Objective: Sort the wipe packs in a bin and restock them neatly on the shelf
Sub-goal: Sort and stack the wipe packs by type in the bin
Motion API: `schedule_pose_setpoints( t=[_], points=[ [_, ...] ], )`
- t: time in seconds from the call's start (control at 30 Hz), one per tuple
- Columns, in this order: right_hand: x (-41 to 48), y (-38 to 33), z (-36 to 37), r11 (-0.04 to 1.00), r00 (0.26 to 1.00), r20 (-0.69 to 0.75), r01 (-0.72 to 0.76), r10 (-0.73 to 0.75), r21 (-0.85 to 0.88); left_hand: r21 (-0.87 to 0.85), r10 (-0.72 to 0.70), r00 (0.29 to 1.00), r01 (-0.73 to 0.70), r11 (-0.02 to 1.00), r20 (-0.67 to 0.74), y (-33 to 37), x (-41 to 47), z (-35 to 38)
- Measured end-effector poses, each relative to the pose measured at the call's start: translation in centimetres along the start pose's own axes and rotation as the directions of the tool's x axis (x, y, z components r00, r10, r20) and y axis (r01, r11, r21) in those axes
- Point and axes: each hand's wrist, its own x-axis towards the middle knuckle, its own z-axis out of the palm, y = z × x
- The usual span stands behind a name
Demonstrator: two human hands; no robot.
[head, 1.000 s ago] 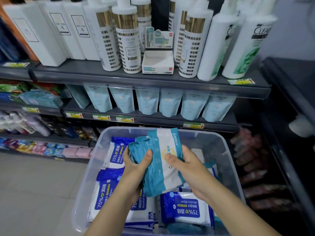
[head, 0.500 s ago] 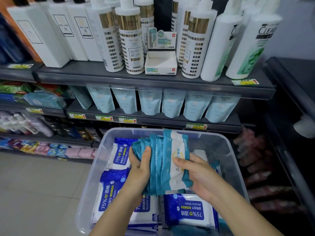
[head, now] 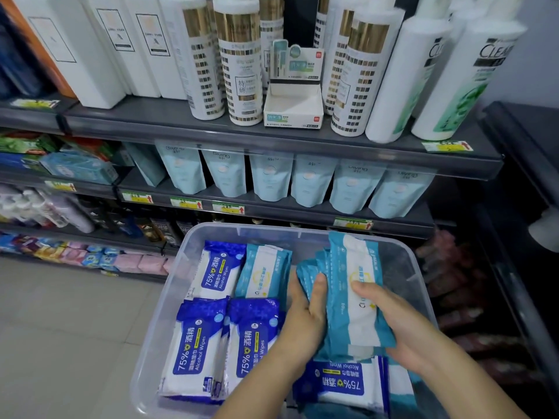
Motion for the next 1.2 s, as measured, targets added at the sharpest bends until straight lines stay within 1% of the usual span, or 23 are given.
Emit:
schedule_pose_setpoints(
  t=[0.1, 0.17, 0.23, 0.37, 0.47, 0.6, 0.7, 0.77, 0.83, 0.9, 0.93, 1.0, 1.03, 1.1, 1.2],
  points=[
    [0.3, 0.1, 0.0, 1.0, 1.0, 0.004, -0.003, 0.003, 0.017, 0.004, -0.006, 1.0, 0.006, 1.0, 0.003, 0.1, 0.5, -0.1],
    [0.6, 0.1, -0.4, 0.998, 1.0, -0.009, -0.026, 0.027, 0.053, 0.053, -0.016, 1.0, 0.015, 0.998, 0.026, 0.3, 0.8, 0.0],
    [0.6, 0.0, -1.1, 0.992, 0.999, -0.017, -0.048, 0.05, 0.113, 0.12, -0.002, 0.999, -0.005, 0.993, 0.055, 0.3, 0.9, 0.6],
    [0.3, 0.0, -3.0, 0.976, 1.0, -0.003, 0.007, -0.007, 0.217, 0.223, 0.03, 0.994, -0.054, 0.973, 0.108, 0.1, 1.4, 2.6],
    [0.7, 0.0, -3.4, 0.971, 0.999, 0.019, 0.026, -0.031, 0.239, 0.233, 0.001, 0.99, -0.034, 0.972, 0.141, 0.0, 2.1, 3.0],
    [2.5, 0.3, -2.4, 0.979, 1.0, 0.027, -0.008, 0.003, 0.205, 0.288, -0.03, 0.995, 0.001, 0.958, 0.093, 0.4, 3.6, 1.4],
    [4.4, 0.4, -0.8, 0.982, 1.0, 0.001, 0.017, -0.017, 0.189, 0.284, -0.026, 0.999, 0.017, 0.959, 0.03, 1.3, 4.8, -0.2],
    [5.9, 0.6, -0.1, 0.987, 0.998, -0.043, 0.06, -0.054, 0.147, 0.215, -0.092, 0.996, 0.091, 0.972, -0.002, 1.7, 5.8, -1.6],
    [7.2, 0.9, 0.4, 0.994, 0.991, -0.09, 0.099, -0.095, 0.049, 0.112, -0.176, 0.984, 0.172, 0.979, 0.024, 2.0, 6.5, -3.0],
    [8.5, 1.6, 0.5, 0.998, 0.99, -0.122, 0.07, -0.07, -0.004, 0.003, -0.243, 0.969, 0.243, 0.97, 0.042, 2.0, 7.0, -3.9],
    [9.0, 2.0, 0.4, 0.999, 0.992, -0.12, 0.038, -0.04, -0.015, 0.006, -0.265, 0.963, 0.265, 0.964, 0.053, 1.7, 7.3, -4.1],
    [9.7, 2.5, 0.3, 0.998, 0.993, -0.119, -0.014, 0.007, -0.061, 0.112, -0.309, 0.948, 0.3, 0.947, 0.073, 1.3, 7.1, -3.7],
    [10.0, 2.7, 0.1, 0.995, 0.992, -0.127, -0.026, 0.015, -0.092, 0.163, -0.321, 0.945, 0.307, 0.938, 0.063, 0.8, 7.3, -3.5],
    [10.4, 2.6, -0.4, 0.99, 0.991, -0.134, -0.024, 0.005, -0.137, 0.192, -0.34, 0.939, 0.326, 0.926, 0.048, -0.4, 8.5, -3.2],
    [11.1, 2.4, -0.8, 0.982, 0.993, -0.121, -0.037, 0.015, -0.186, 0.26, -0.314, 0.949, 0.298, 0.919, 0.021, 0.6, 8.5, -2.7]
  ],
)
